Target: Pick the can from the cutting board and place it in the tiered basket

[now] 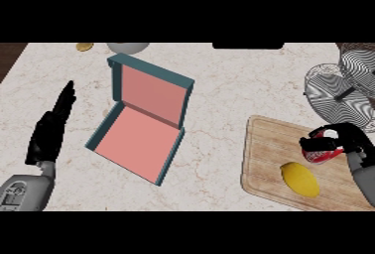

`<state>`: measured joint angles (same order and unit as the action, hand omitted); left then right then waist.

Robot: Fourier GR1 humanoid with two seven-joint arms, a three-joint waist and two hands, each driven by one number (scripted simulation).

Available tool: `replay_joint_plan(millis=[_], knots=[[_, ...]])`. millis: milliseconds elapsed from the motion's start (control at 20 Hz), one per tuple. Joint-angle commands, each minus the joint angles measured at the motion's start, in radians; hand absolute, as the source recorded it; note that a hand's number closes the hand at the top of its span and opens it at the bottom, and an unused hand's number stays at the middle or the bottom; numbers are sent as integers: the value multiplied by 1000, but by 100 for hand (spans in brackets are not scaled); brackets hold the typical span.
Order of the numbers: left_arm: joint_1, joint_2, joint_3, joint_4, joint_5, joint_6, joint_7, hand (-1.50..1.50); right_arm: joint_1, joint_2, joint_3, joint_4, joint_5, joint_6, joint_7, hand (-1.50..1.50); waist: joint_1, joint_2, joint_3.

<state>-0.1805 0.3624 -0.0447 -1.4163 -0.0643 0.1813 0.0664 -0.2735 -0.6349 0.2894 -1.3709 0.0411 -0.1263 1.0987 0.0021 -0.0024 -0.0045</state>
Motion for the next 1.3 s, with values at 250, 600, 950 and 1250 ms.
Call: replay_joint_plan(millis=[250,600,950,1250], knots=[[18,-22,1,-34,-18,-13,20,0,-100,154,89,-85,165,-56,55,150,17,1,4],[-5,-24,1,-11,-19,-25,-8,0,-334,318,350,-47,404,-28,-84,150,41,4,4],[4,-35,-4,-49,-30,-15,50,0,-458,341,231,-101,626,-227,-49,150,4,-3,4],[14,-35,24,1,-42,-9,-16,0,-499,243,106,-250,714,-154,-29,150,-13,-1,4]])
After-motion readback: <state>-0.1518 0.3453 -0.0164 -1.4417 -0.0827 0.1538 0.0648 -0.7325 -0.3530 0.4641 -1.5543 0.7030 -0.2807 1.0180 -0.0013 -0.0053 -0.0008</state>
